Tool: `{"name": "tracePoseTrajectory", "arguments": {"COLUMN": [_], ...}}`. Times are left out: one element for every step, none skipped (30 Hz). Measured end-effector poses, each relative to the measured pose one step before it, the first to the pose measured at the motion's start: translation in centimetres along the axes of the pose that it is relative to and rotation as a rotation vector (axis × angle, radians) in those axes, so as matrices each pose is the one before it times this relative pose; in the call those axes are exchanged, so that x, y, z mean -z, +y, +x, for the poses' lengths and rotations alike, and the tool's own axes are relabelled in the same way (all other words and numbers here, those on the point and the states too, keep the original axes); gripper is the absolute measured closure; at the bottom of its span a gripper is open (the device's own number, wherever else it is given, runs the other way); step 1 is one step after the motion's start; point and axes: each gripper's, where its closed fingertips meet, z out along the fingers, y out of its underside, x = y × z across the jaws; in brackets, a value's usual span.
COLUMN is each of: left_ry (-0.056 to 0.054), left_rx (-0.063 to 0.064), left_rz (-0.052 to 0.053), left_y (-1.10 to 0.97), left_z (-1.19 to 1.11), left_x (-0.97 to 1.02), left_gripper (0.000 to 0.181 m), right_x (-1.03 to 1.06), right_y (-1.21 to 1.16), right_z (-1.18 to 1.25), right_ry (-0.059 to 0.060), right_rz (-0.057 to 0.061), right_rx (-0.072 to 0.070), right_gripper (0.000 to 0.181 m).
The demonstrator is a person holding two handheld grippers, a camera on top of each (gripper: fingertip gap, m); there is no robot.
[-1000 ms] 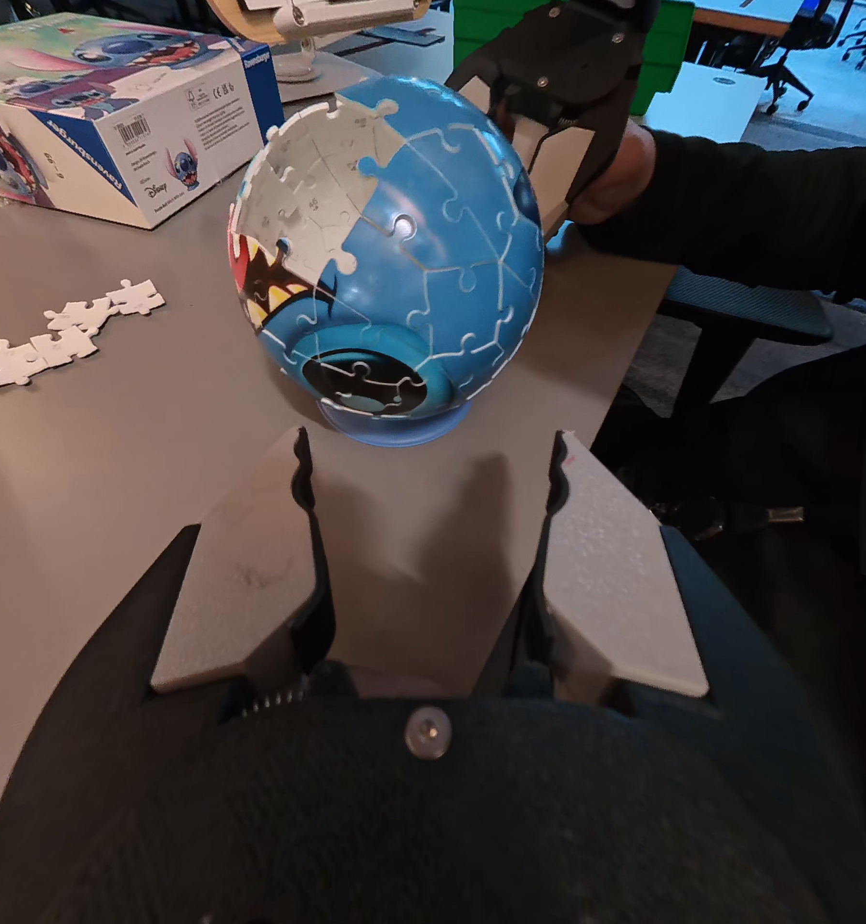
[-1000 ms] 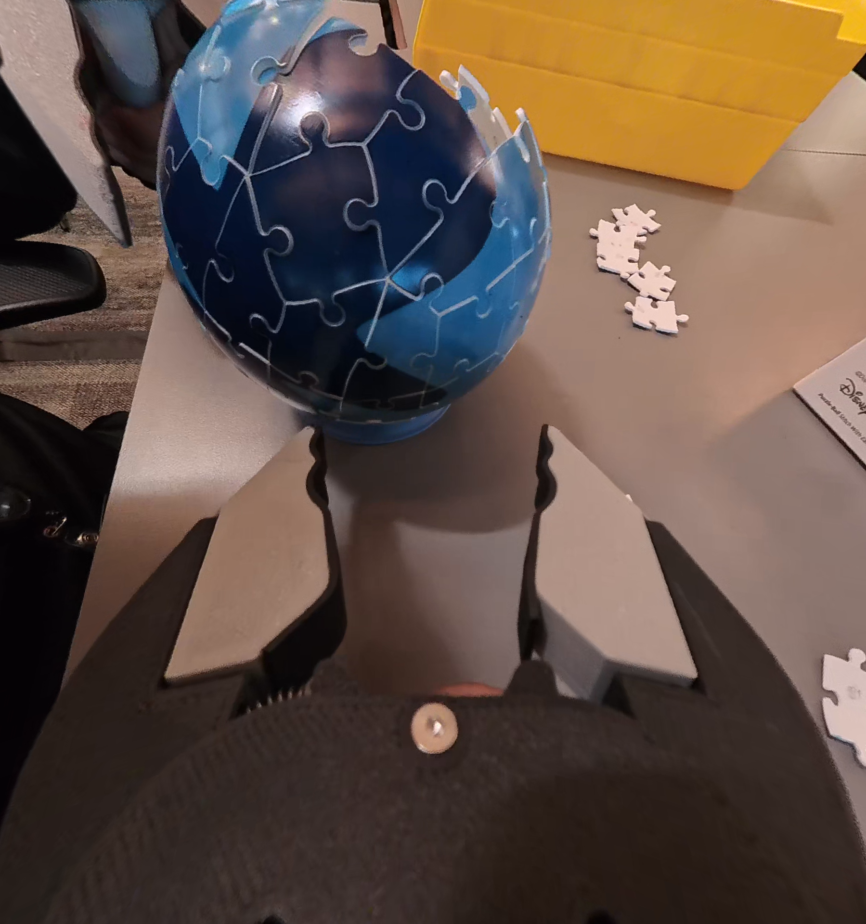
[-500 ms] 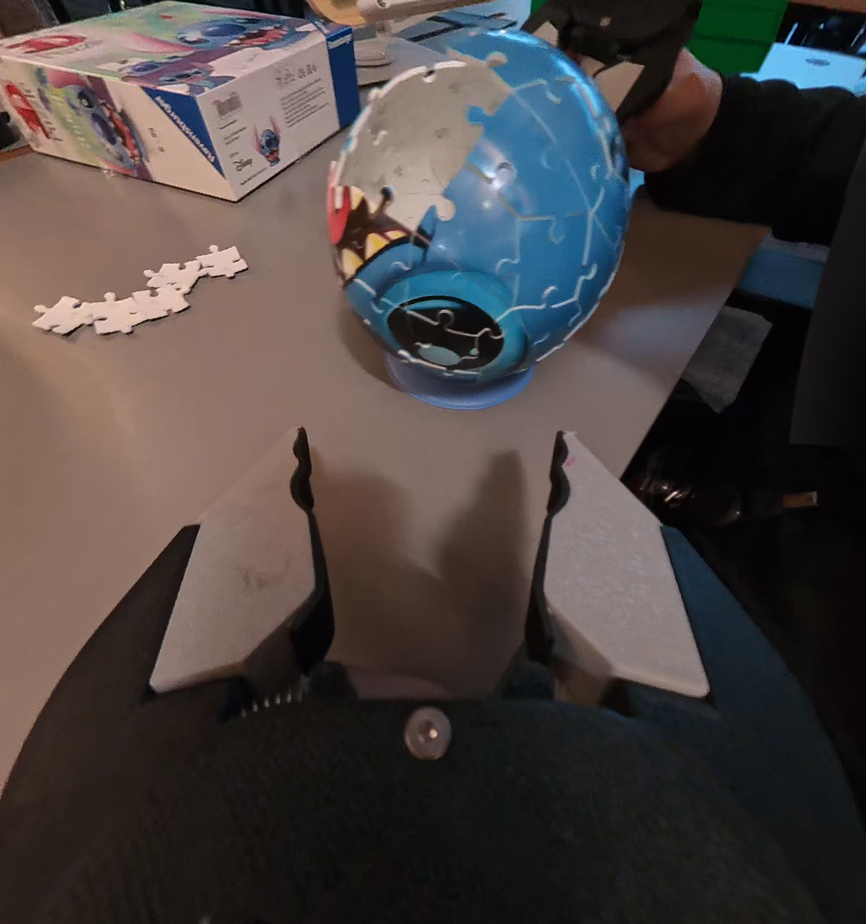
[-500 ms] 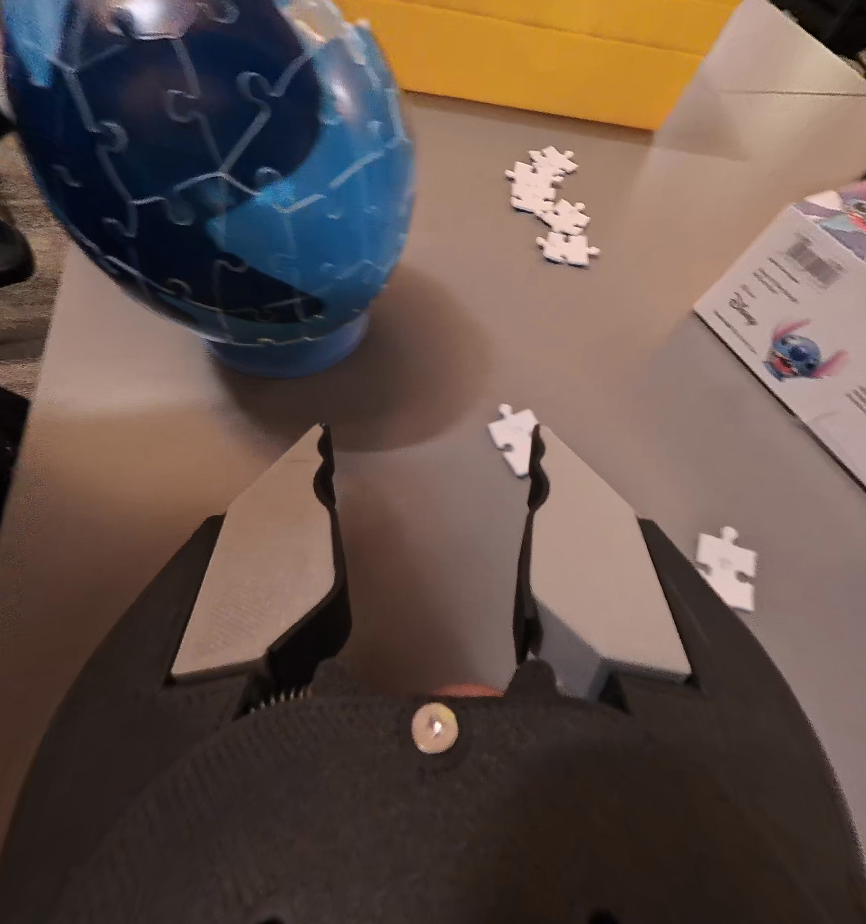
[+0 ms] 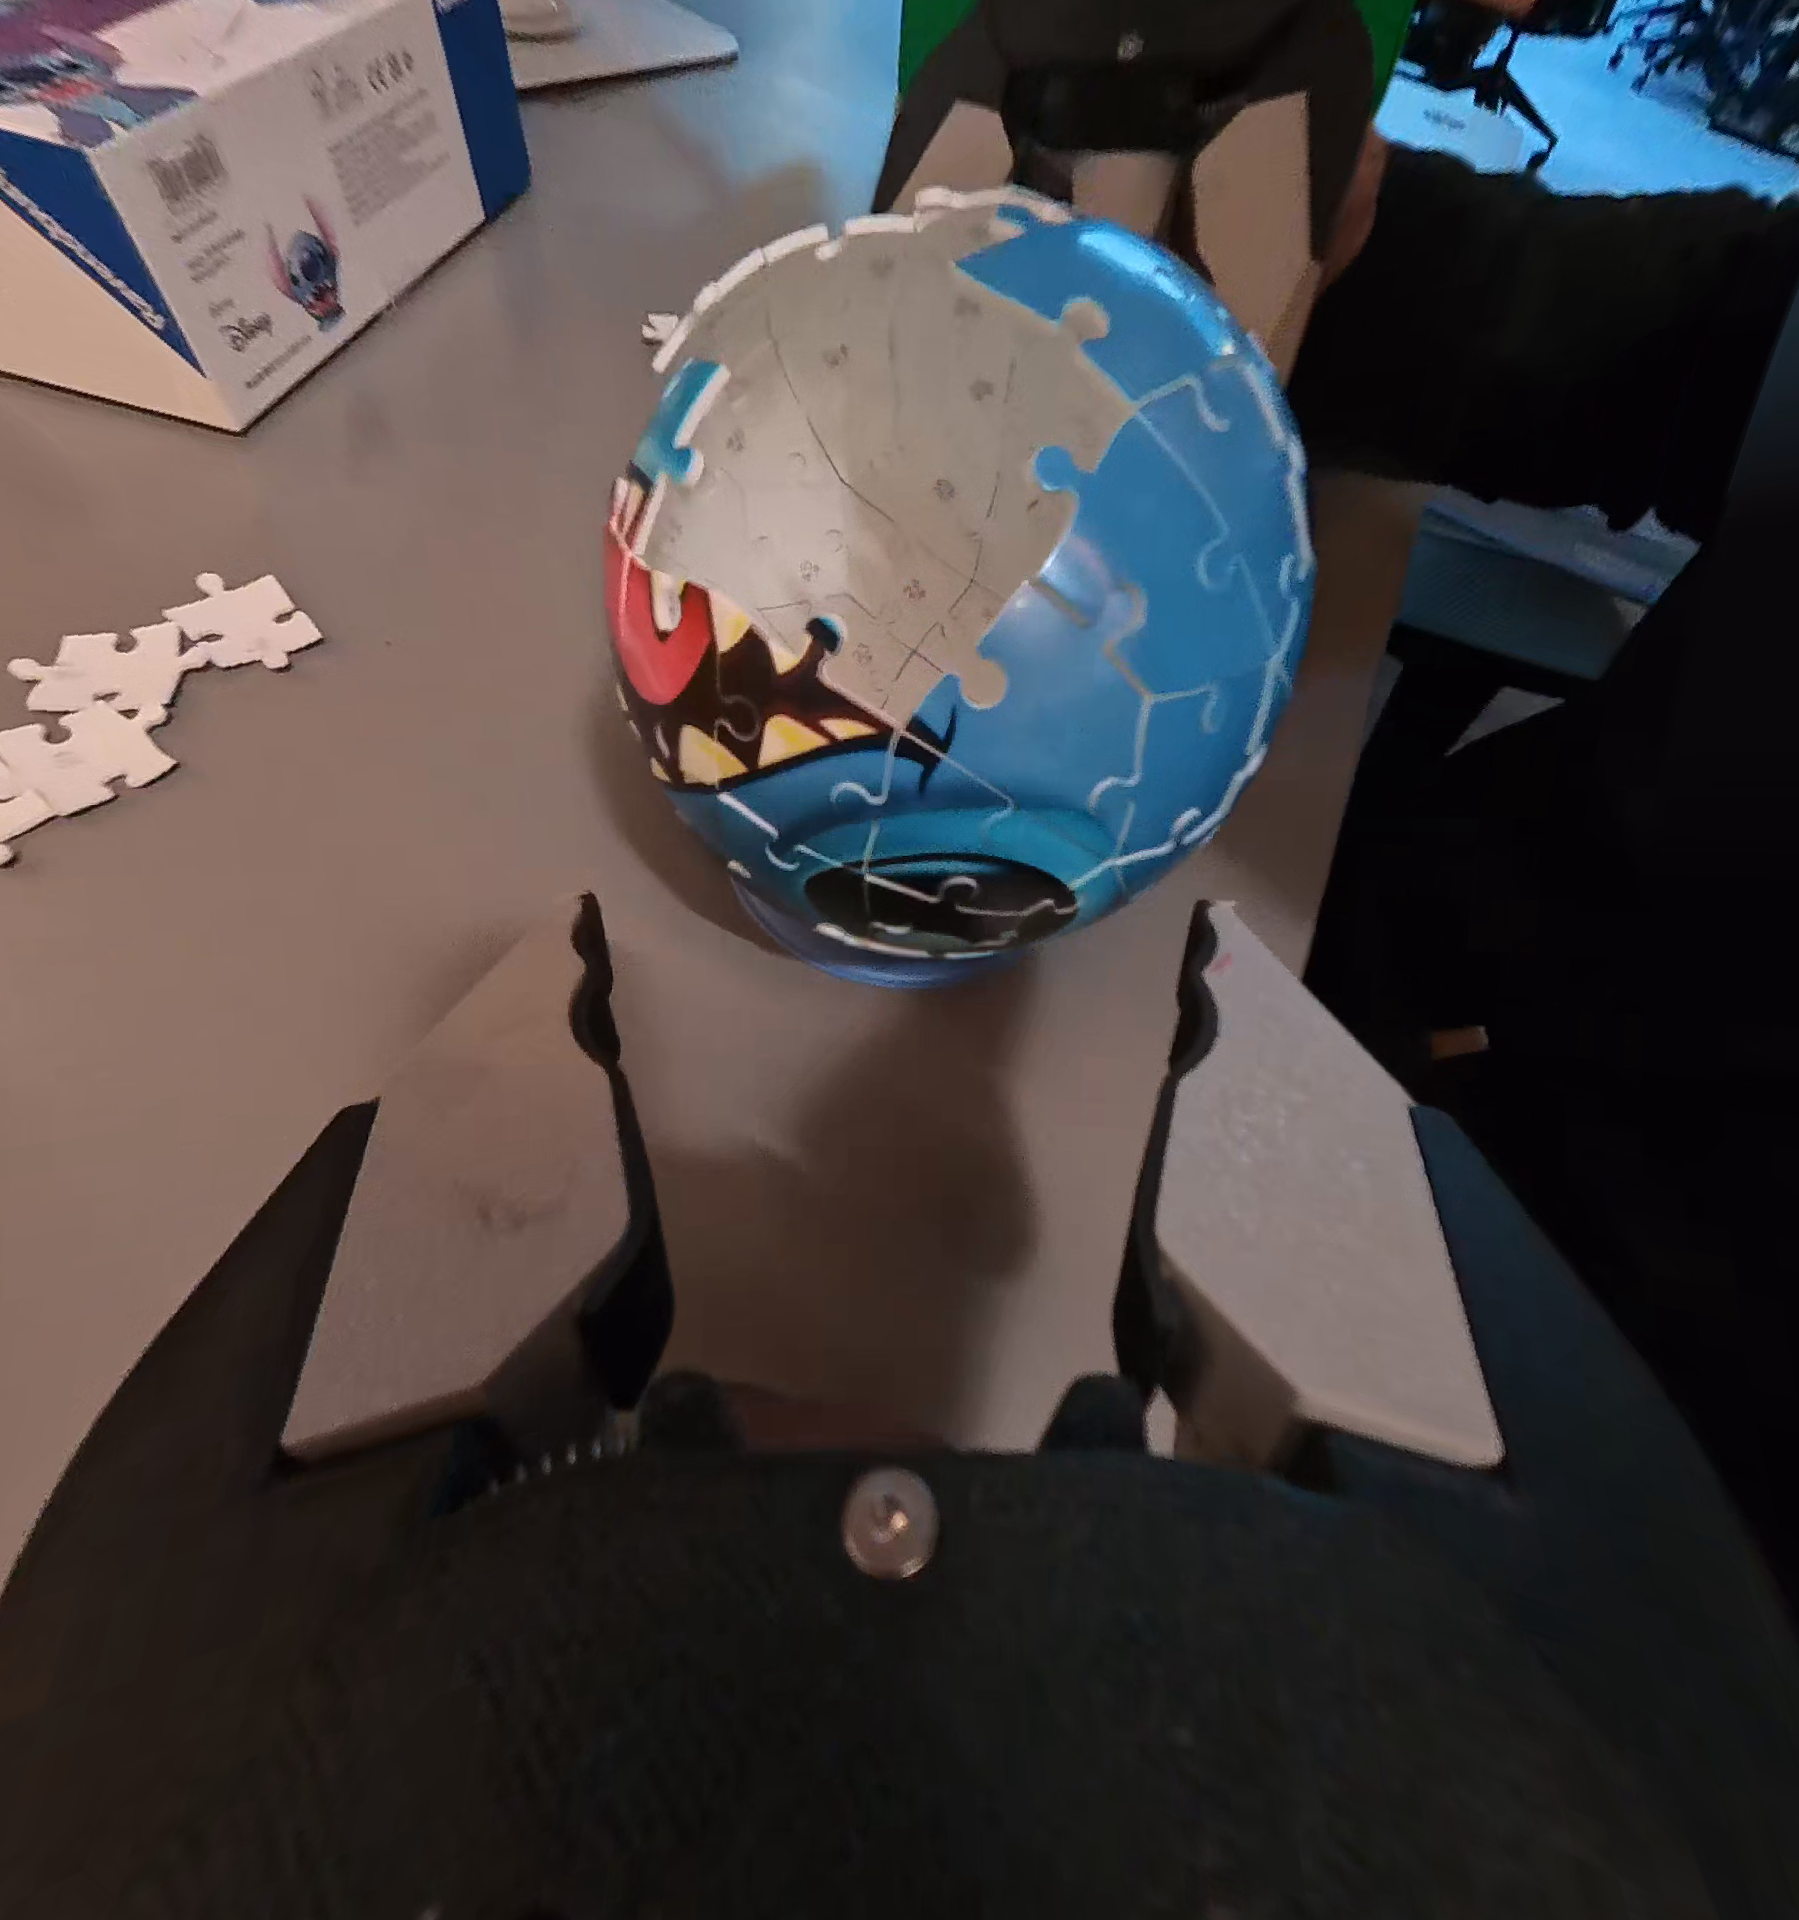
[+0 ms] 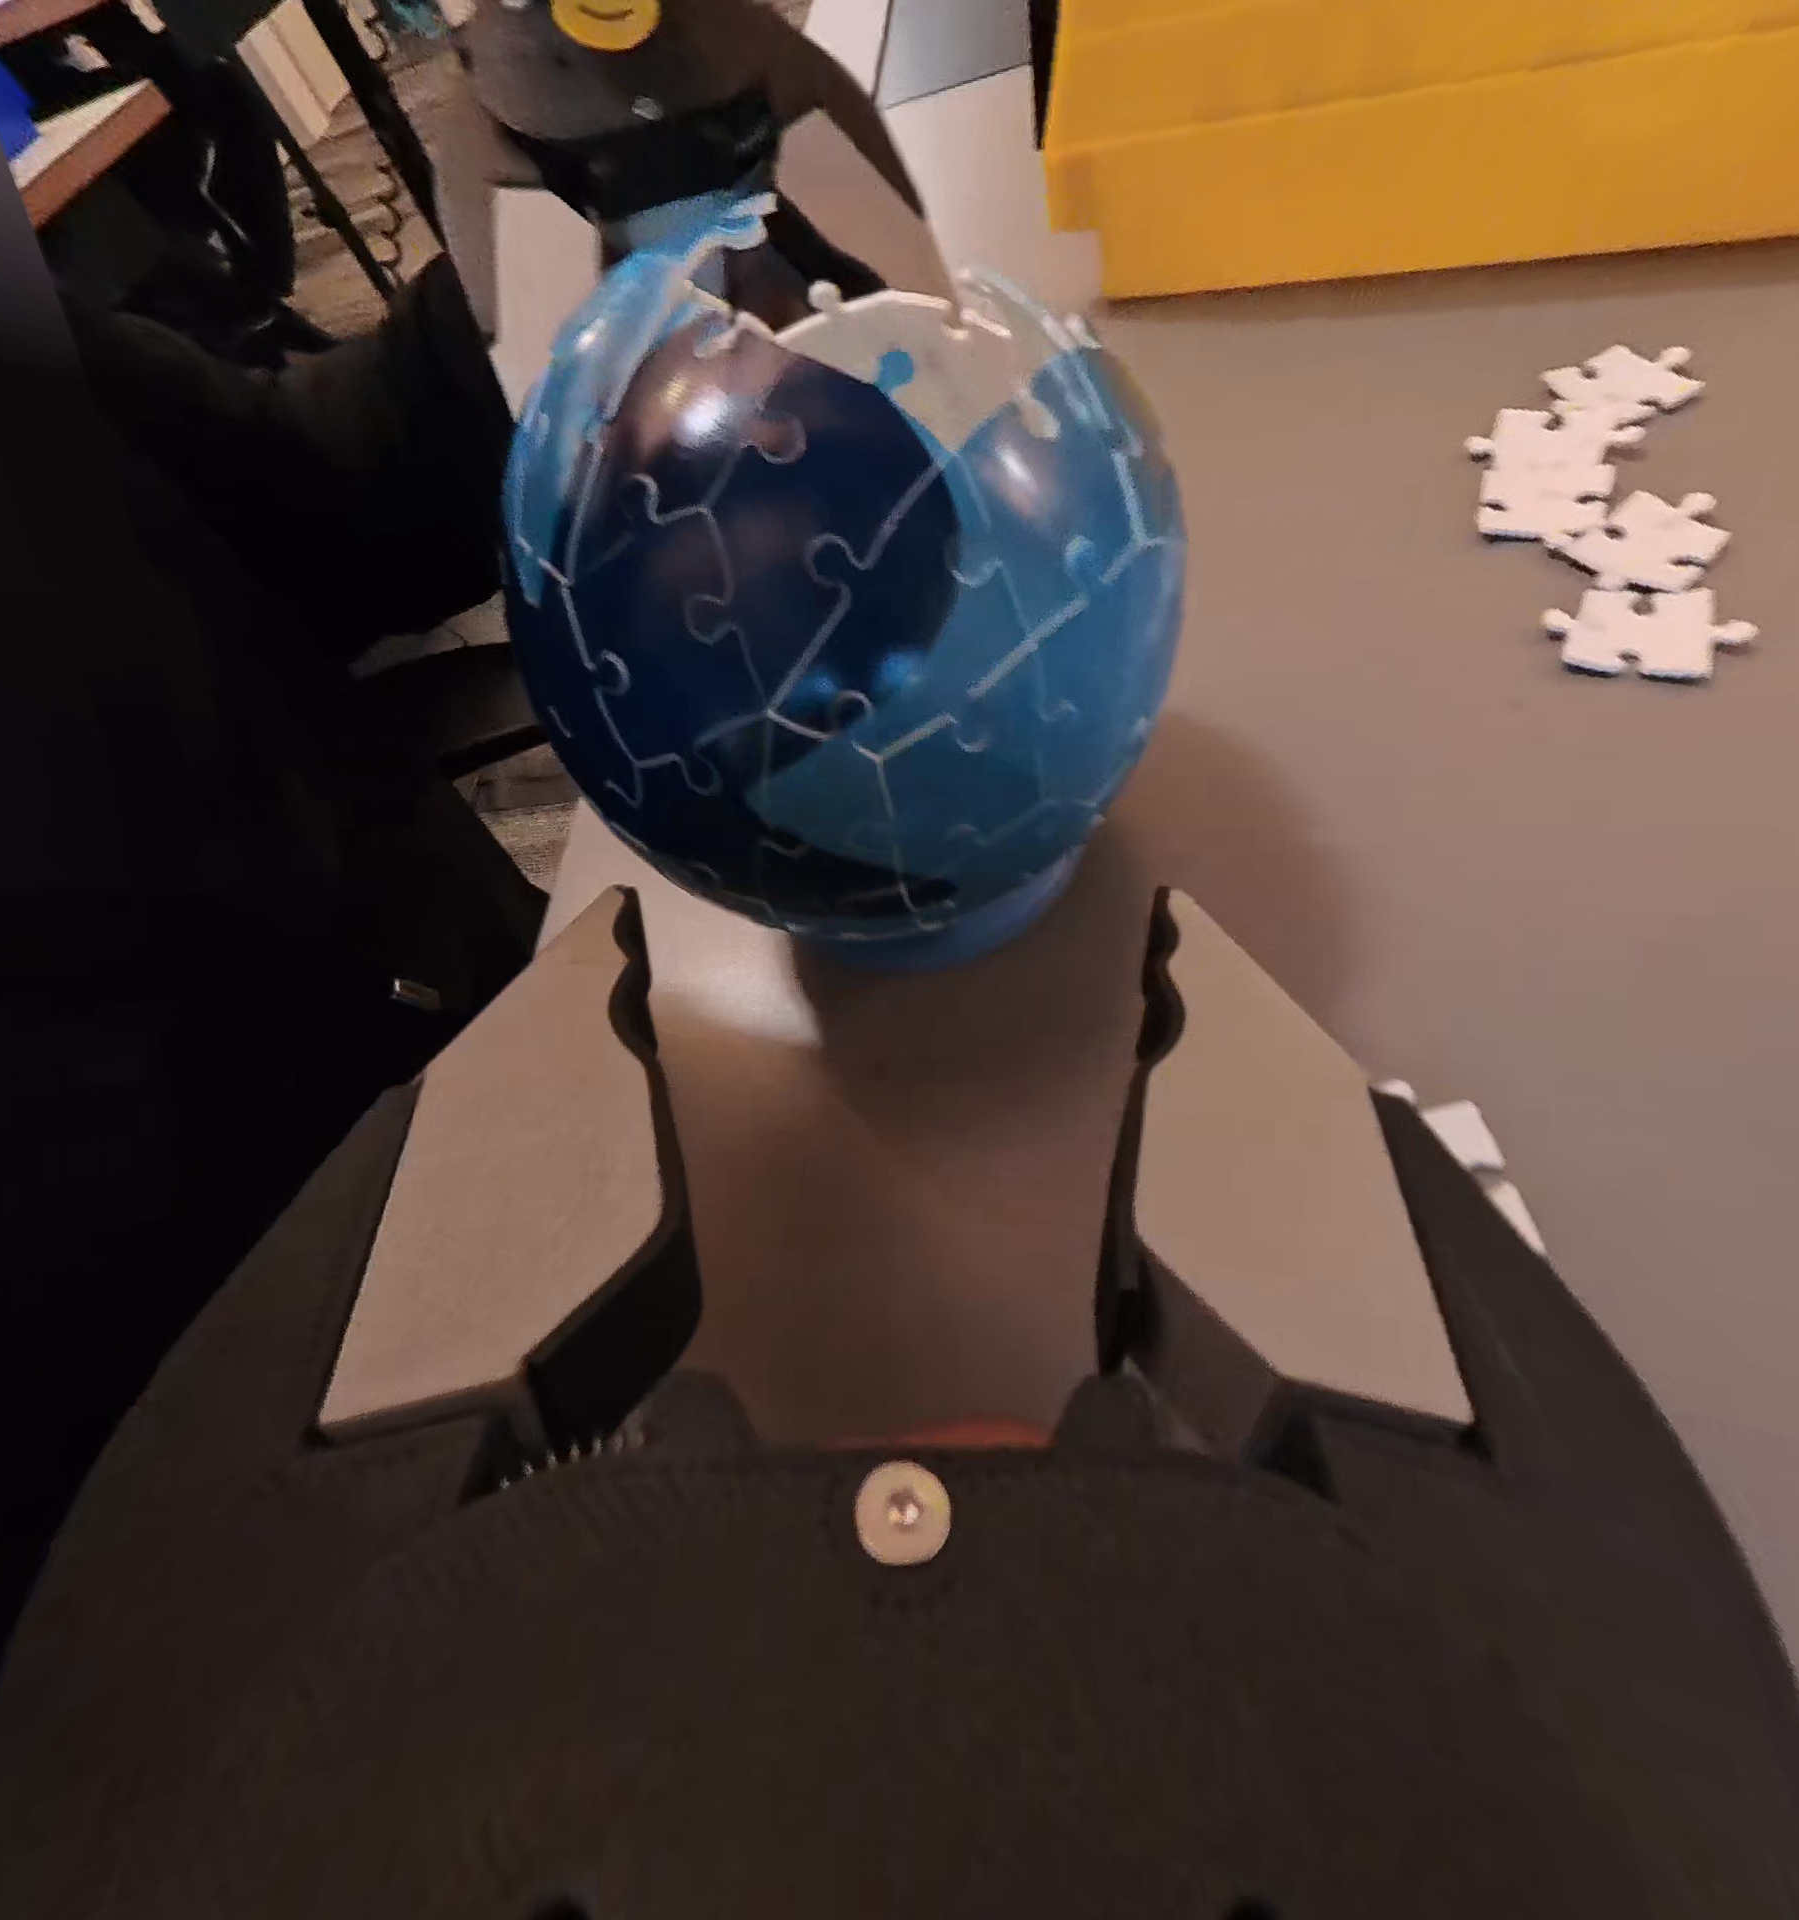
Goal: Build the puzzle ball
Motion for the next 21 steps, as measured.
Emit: {"name": "tracePoseTrajectory", "arguments": {"left_ry": [0.0036,0.0053,0.007,0.0092,0.0079,-0.0041,-0.0189,-0.0214,-0.0215,-0.0161,-0.0188,-0.0228,-0.0237,-0.0287,-0.0347,-0.0365,-0.0322,-0.0238,-0.0061,0.0153,0.0262], "left_rx": [-0.0058,-0.0053,-0.0034,-0.0044,-0.0101,-0.012,-0.0097,-0.0134,-0.017,-0.0184,-0.0189,-0.018,-0.0187,-0.022,-0.0325,-0.0441,-0.0502,-0.0421,-0.0166,0.0083,0.0325], "left_rz": [-0.0128,-0.0072,-0.0027,-0.0017,-0.0004,0.002,0.0013,-0.0004,0.0033,0.0045,0.0059,0.007,0.0073,0.0071,0.0042,-0.0004,0.0012,0.0024,0.0023,0.0005,-0.0026], "left_y": [0.116,0.086,0.036,0.045,0.015,-0.06,-0.089,-0.055,-0.101,-0.099,-0.126,-0.129,-0.129,-0.104,-0.02,0.064,0.041,0.027,0.033,0.047,0.049], "left_z": [0.019,0.102,0.195,0.278,0.308,0.162,-0.065,-0.14,-0.167,-0.11,-0.175,-0.264,-0.283,-0.364,-0.406,-0.374,-0.225,-0.079,0.106,0.246,0.204], "left_x": [-0.378,-0.337,-0.294,-0.256,-0.21,-0.16,-0.1,-0.074,-0.035,0.004,0.039,0.049,0.046,0.042,0.042,0.039,0.09,0.109,0.135,0.142,0.12], "left_gripper": [0.074,0.074,0.074,0.075,0.077,0.082,0.081,0.081,0.082,0.081,0.08,0.08,0.08,0.08,0.081,0.082,0.084,0.085,0.086,0.085,0.086], "right_x": [-0.356,-0.334,-0.312,-0.275,-0.234,-0.193,-0.165,-0.139,-0.122,-0.11,-0.076,-0.061,-0.048,-0.027,-0.021,-0.038,-0.019,-0.02,-0.01,0.007,0.035], "right_y": [-0.09,0.048,0.142,0.139,0.057,-0.018,-0.036,-0.002,0.0,0.03,0.04,0.055,0.052,0.068,0.078,0.114,0.127,0.147,0.144,0.137,0.111], "right_z": [-0.266,-0.049,0.142,0.11,-0.095,-0.156,-0.114,-0.049,0.05,0.132,0.208,0.277,0.313,0.368,0.462,0.494,0.407,0.222,0.005,-0.194,-0.238], "right_ry": [-0.0093,0.0001,0.0088,0.0052,-0.0076,-0.0113,-0.0082,-0.0031,0.0048,0.0106,0.0149,0.0172,0.0185,0.0221,0.0308,0.037,0.0339,0.0217,0.0054,-0.0125,-0.0232], "right_rz": [-0.0059,-0.0104,-0.014,-0.0111,-0.0046,-0.0007,-0.0018,-0.005,-0.0065,-0.0074,-0.0073,-0.0073,-0.0072,-0.0067,-0.0086,-0.0109,-0.0114,-0.0096,-0.0065,-0.0028,0.0004], "right_rx": [0.0052,0.0052,0.0052,0.0065,0.0068,0.0056,0.0063,0.0118,0.02,0.0274,0.0294,0.0262,0.0233,0.0247,0.0311,0.0393,0.0446,0.04,0.0253,0.0084,-0.0043], "right_gripper": [0.088,0.088,0.088,0.088,0.088,0.088,0.088,0.088,0.087,0.086,0.085,0.085,0.085,0.087,0.09,0.092,0.094,0.096,0.099,0.099,0.098]}}
